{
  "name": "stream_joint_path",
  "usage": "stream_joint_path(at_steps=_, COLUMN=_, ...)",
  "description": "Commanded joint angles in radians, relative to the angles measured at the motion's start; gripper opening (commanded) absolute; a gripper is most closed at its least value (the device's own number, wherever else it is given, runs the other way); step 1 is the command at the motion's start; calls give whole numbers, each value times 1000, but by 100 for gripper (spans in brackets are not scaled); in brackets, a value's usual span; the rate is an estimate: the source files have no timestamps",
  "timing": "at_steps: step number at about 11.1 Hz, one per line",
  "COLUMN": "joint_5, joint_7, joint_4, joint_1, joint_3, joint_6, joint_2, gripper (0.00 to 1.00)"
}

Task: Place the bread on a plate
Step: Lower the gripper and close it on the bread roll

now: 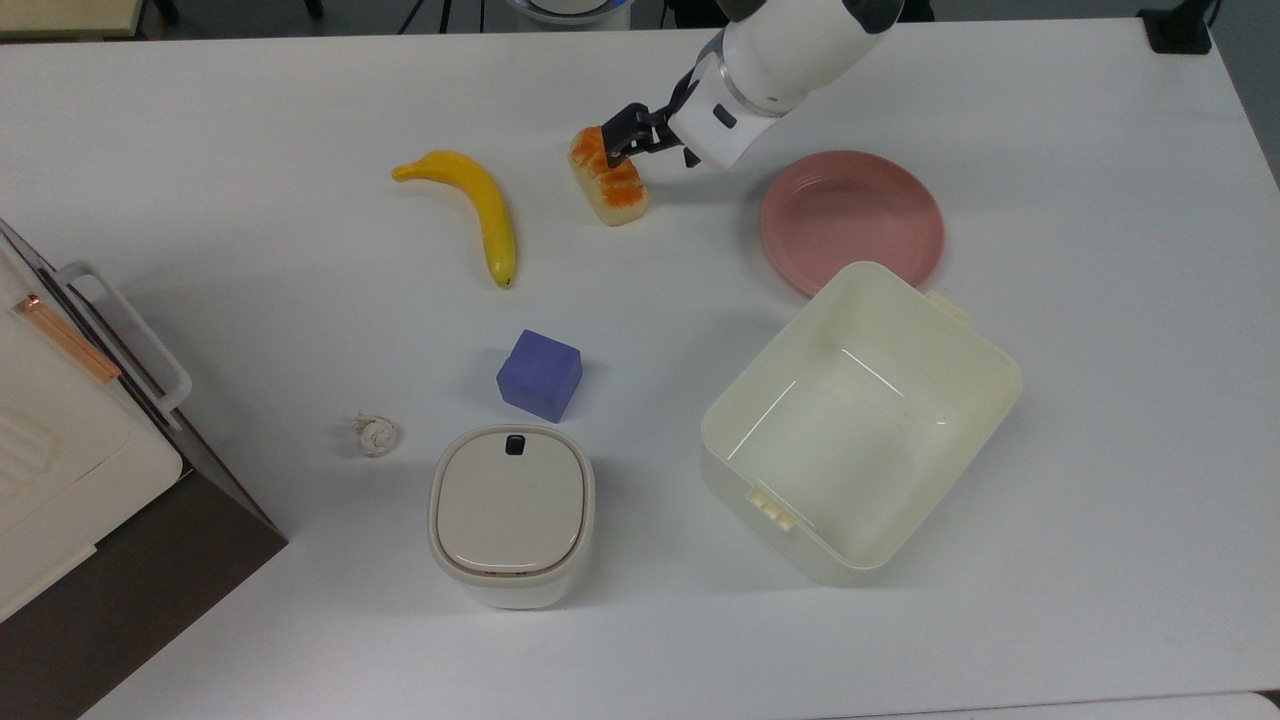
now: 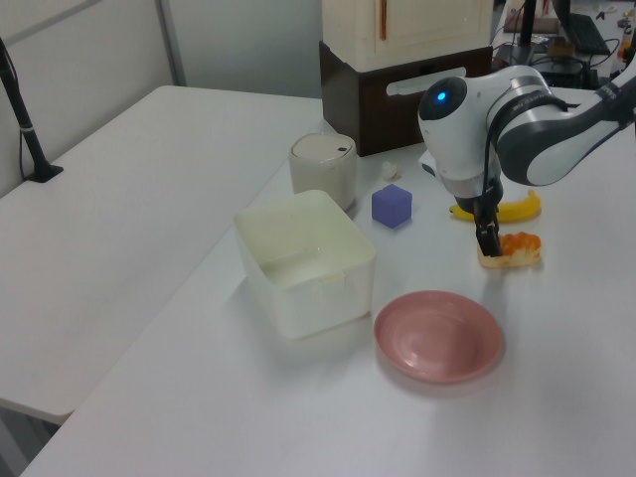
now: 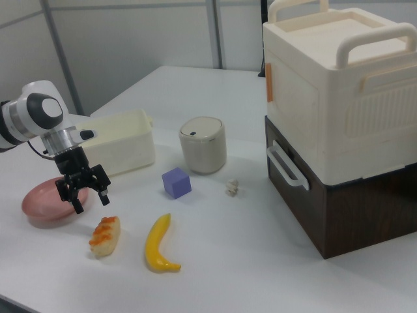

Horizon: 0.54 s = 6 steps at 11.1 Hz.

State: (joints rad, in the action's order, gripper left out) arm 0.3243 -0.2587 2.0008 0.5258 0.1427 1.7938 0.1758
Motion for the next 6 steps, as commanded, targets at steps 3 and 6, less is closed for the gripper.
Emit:
stream_joint_path(at_steps=3, joint_5=64, joint_7=-45, joint_4=24, joint_1=13, joint_3=9, joint_6=38, joint_2=25, gripper=100)
stream_joint_path(at_steps=6, joint_5=64, joint_7=-42, joint_4=24, joint_1=11, joint_3=9, joint_6=36, joint_2=31, gripper=100)
